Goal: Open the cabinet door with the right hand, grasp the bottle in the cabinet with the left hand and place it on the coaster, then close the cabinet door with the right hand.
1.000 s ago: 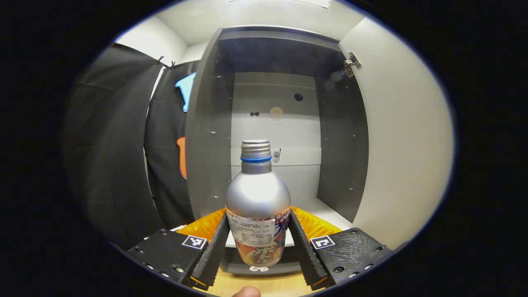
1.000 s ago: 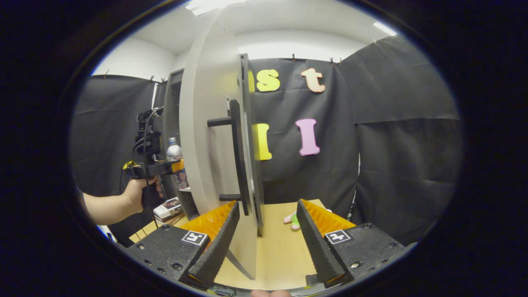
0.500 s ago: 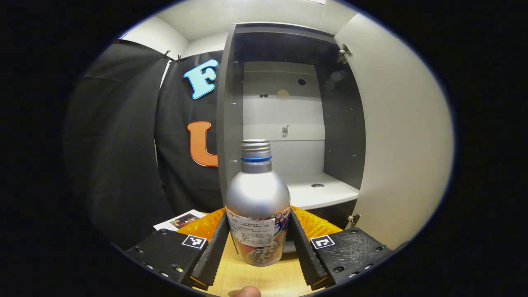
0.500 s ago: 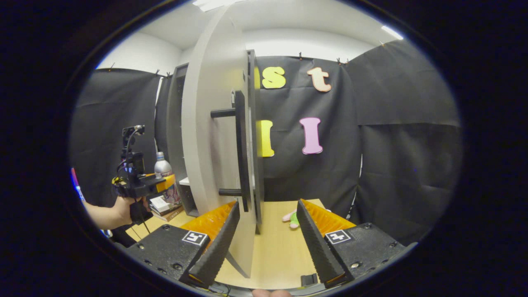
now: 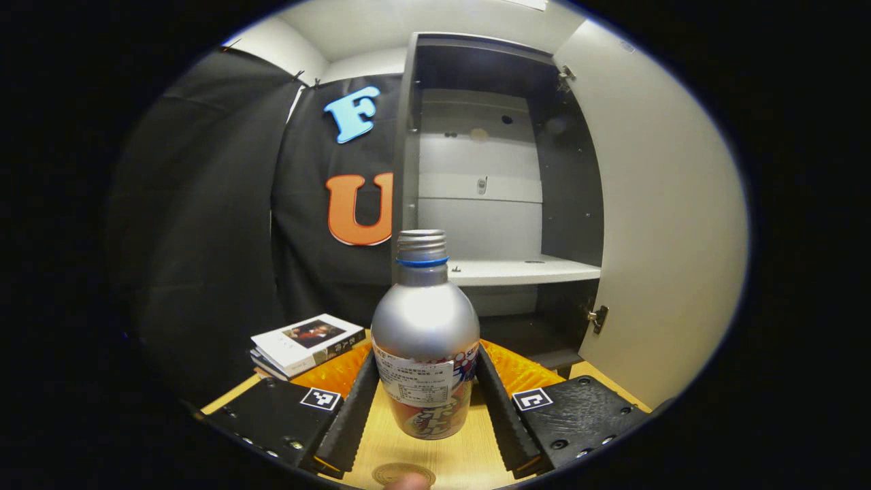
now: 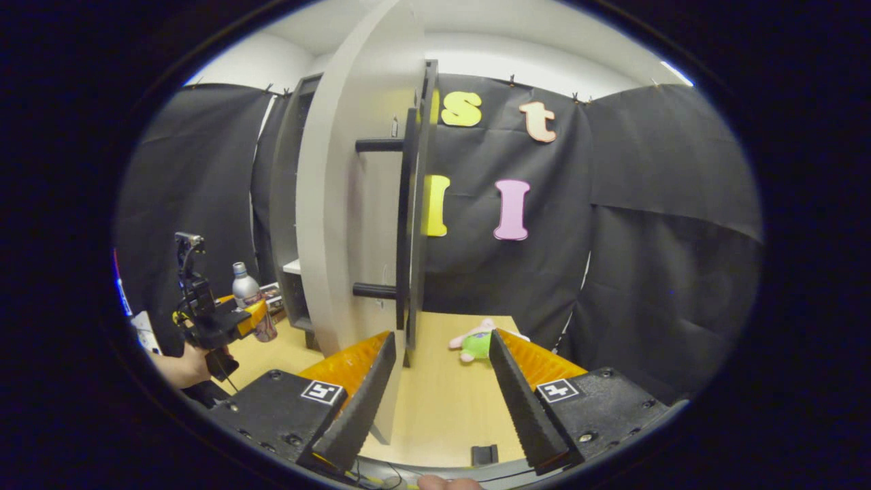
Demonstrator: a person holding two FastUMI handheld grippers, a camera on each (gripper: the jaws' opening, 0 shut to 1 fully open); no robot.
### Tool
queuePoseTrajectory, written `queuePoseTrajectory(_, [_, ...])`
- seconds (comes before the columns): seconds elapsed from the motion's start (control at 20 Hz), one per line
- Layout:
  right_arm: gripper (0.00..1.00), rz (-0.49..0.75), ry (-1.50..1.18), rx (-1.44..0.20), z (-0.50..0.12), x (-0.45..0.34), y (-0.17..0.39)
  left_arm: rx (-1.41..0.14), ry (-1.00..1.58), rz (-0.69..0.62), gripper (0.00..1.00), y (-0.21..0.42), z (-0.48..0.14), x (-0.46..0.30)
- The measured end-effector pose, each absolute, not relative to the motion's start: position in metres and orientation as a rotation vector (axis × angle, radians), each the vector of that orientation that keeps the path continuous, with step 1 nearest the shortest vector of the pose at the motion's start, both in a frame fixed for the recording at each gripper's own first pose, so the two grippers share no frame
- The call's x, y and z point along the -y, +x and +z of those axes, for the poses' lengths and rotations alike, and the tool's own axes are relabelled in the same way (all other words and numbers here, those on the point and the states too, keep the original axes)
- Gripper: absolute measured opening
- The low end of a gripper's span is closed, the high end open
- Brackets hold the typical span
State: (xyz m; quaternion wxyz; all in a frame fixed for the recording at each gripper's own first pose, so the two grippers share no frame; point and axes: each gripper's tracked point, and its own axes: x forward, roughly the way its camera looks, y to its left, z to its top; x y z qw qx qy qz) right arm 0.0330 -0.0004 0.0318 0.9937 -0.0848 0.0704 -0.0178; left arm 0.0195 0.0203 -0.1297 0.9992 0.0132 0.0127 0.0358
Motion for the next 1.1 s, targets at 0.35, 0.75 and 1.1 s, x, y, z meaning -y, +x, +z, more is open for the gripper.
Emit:
queuePoseTrajectory(0.35, [0.89, -0.064, -0.319, -0.258, -0.001, 0.007, 0.038, -0.046, -0.010, 0.105, 0.77, -0.010, -0.207, -0.046])
queuePoseTrajectory(0.75, [0.89, -0.058, -0.322, -0.454, -0.061, 0.016, 0.053, -0.042, 0.011, 0.119, 0.77, -0.022, -0.278, -0.058])
queuePoseTrajectory(1.1, [0.87, -0.069, -0.353, -0.453, -0.059, 0.015, 0.052, -0.021, 0.022, 0.130, 0.67, -0.026, -0.305, -0.058])
